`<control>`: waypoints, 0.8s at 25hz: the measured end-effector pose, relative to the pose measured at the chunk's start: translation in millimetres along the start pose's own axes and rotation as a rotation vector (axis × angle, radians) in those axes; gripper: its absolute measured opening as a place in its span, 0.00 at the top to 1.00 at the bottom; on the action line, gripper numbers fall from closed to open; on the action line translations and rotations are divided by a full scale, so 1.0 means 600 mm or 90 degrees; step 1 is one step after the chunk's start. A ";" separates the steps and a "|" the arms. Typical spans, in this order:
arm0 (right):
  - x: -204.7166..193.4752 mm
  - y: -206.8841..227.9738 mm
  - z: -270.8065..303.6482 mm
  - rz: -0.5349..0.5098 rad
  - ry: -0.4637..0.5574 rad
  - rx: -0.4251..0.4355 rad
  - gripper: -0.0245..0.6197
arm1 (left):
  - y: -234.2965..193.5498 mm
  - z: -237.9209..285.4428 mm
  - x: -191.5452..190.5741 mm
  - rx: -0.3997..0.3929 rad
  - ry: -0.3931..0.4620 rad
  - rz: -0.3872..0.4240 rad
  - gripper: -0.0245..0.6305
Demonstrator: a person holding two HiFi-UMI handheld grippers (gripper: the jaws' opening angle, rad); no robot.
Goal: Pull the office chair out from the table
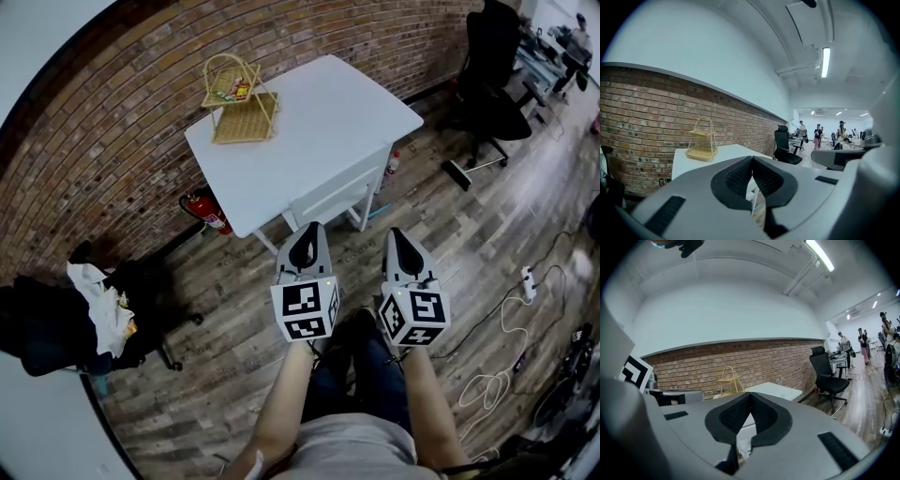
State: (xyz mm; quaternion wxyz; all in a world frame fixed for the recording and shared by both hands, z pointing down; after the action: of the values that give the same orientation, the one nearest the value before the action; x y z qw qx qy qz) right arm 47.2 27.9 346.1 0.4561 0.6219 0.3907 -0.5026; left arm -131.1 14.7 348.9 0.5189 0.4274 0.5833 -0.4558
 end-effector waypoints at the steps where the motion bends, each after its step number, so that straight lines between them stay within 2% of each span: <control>1: 0.000 0.004 0.009 0.000 0.000 0.003 0.94 | 0.001 0.009 0.000 0.002 0.001 -0.001 0.94; 20: -0.007 0.117 0.261 0.008 -0.027 0.105 0.94 | -0.002 0.237 -0.022 0.086 -0.013 0.012 0.95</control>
State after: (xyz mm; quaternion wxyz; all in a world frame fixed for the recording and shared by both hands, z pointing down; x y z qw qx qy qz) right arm 70.9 -141.9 349.9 0.4148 0.6489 0.3342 -0.5433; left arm -100.1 -124.8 355.6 0.4993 0.4623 0.5418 -0.4933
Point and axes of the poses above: the fingertips, and each gripper's own axes: z forward along the fingers, y to its right, x out of its top, the point moved 7 cm from there along -z, backward along the fingers, and after that the axes turned 15 degrees about y, right-handed, at the moved point
